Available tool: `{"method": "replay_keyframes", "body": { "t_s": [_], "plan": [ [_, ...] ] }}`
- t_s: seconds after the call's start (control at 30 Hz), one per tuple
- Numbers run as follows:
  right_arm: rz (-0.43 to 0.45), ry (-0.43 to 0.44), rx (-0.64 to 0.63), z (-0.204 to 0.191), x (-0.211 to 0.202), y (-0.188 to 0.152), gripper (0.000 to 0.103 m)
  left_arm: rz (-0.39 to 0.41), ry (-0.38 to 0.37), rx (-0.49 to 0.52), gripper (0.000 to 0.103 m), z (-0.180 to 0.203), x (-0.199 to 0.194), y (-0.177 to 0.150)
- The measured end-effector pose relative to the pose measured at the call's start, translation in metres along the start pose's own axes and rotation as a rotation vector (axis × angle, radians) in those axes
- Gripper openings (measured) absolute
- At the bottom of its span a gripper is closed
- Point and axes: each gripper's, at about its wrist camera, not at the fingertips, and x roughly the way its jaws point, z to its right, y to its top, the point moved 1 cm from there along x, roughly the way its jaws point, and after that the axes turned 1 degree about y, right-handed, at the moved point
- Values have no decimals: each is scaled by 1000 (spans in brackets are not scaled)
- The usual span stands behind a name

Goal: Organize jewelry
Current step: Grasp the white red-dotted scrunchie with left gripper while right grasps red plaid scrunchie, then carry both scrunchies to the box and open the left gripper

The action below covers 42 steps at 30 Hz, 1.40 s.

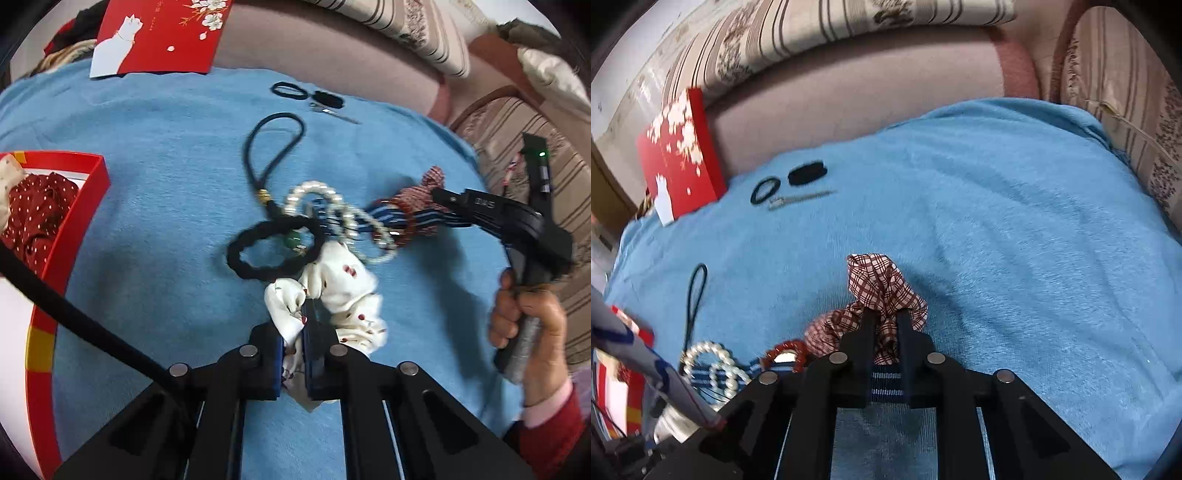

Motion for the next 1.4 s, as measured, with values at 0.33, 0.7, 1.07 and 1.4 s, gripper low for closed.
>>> {"method": "replay_keyframes", "body": {
  "t_s": [0.33,0.7,1.07,1.4],
  "plan": [
    [242,-86,47,7,-97,-1,11,143,-14,123,8,23,-67,-6],
    [275,-3,-95,-56,-155,-35,11,233,150,4,8,-45,-126,-11],
    [57,255,-232,-190,-125,-73,11,251,533,-256,9,-194,-171,-11],
    [-187,398,-345,-334,-38,-119,11,213,523,-388,9,-265,-161,3]
  ]
}}
